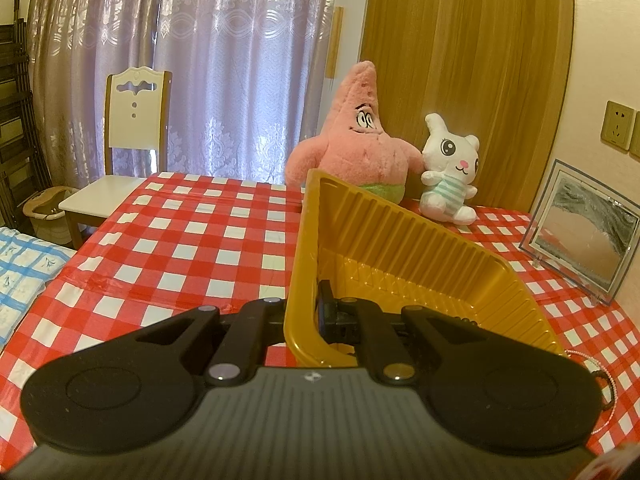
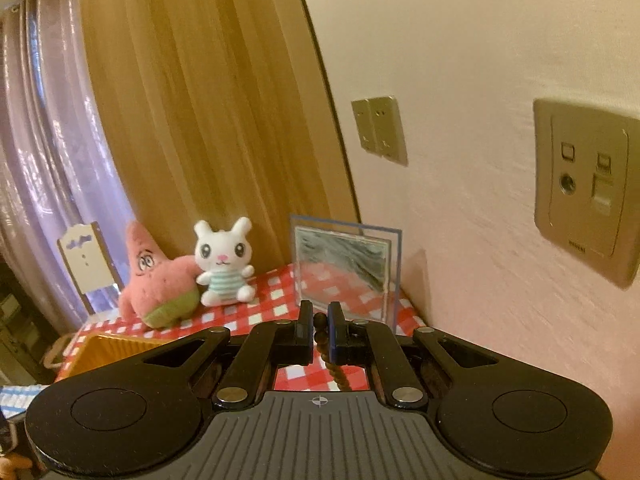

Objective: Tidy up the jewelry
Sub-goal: 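Lift the brown necklace into the tray and open the right tool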

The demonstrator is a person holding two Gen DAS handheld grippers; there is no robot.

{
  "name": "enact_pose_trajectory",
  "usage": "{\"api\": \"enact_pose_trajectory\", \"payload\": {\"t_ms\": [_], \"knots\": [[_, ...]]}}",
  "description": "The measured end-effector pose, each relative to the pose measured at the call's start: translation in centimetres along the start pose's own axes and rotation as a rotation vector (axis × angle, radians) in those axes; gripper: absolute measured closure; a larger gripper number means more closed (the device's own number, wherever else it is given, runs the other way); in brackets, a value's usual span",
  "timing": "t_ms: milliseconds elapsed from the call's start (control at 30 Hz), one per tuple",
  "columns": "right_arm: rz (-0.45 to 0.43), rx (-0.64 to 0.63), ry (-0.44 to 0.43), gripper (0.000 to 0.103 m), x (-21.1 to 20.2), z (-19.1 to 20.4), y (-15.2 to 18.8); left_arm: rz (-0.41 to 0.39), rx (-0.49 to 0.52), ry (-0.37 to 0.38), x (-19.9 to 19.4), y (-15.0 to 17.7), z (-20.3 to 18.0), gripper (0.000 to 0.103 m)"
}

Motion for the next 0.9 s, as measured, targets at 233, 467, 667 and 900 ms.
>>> {"api": "enact_pose_trajectory", "payload": {"t_ms": [233,467,667,900], "knots": [[0.020,-0.062,-0.091,0.096,-0.3,3.5,-0.9,0.000,0.001,0.000,0.0,-0.1,0.0,0.097],[0.077,-0.103,-0.237,0.096,1.7,9.1,-1.1,-0.002,-0.004,0.003,-0.2,-0.3,0.0,0.097],[0.145,-0.104,-0.412,0.096,5.0,15.2,0.0,-0.004,-0.008,0.009,-0.2,-0.4,-0.1,0.097],[0.242,-0.091,-0.538,0.096,9.5,21.1,1.6,-0.002,-0.008,0.016,-0.1,-0.4,-0.1,0.097]]}}
Point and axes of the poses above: each gripper's, at about its wrist camera, not at the fingertips, and x roughly the way its jaws point, z to its left, y to its underside, the point moved 1 cm from there along x, roughly the way its jaws point, and after that the axes turned 14 degrees about x, right-handed, at the moved point
